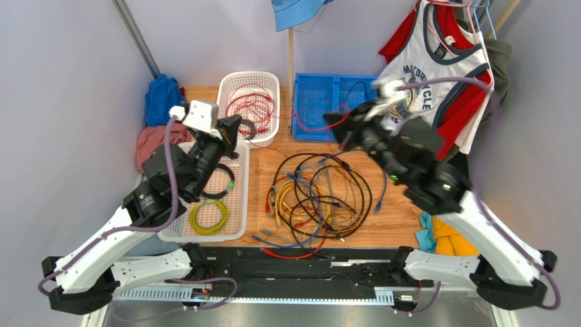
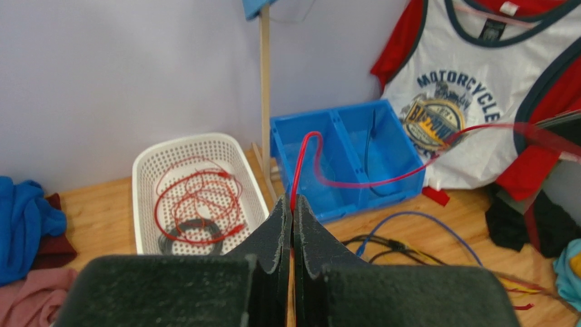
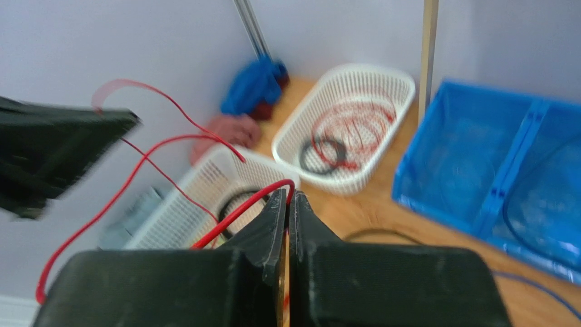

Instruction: Untangle the cables

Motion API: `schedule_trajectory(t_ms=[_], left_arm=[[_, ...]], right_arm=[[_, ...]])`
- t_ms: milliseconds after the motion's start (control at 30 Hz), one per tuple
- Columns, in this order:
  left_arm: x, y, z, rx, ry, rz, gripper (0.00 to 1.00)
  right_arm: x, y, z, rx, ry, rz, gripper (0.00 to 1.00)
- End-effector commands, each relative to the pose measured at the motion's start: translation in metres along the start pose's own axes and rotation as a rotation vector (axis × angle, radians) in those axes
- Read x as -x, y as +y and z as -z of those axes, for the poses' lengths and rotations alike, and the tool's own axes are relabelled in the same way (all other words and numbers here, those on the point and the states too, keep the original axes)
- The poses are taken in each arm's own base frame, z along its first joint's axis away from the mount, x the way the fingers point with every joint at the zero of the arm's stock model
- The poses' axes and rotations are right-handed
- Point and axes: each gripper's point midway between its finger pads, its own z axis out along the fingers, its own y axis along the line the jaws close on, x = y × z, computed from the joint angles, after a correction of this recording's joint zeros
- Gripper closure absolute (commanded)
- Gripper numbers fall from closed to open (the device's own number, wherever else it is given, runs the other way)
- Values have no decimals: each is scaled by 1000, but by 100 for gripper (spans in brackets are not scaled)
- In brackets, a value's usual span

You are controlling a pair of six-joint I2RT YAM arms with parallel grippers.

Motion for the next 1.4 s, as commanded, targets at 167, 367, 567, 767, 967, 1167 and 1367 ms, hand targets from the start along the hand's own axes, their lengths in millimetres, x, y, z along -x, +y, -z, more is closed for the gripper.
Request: schedule_trajectory(t_ms=[167,367,567,767,967,1167,1367], left_arm=[[-9,2,10,-6,-22,92,100],[-24,-5,17,-61,-60,153,100],[-77,-41,18,-213,21,221,74],[-137,-65,19,-267,182,295,24],[-163,-58,27,-228,218,344,9],[-142,-82,46,-432,95,433,10],[-142,-120,43,-602,97,454,11]], right_arm=[[17,-5,-2,-27,-47,83,100],[75,9,17,11,-138,101,100],[40,1,13,-3,-47,94,100],[38,-3,20,-12,-43,93,100],[48,-3,27,-16,-52,95,100],[53,-1,29,-10,-50,92,100],[55,9,33,35,-37,55,100]])
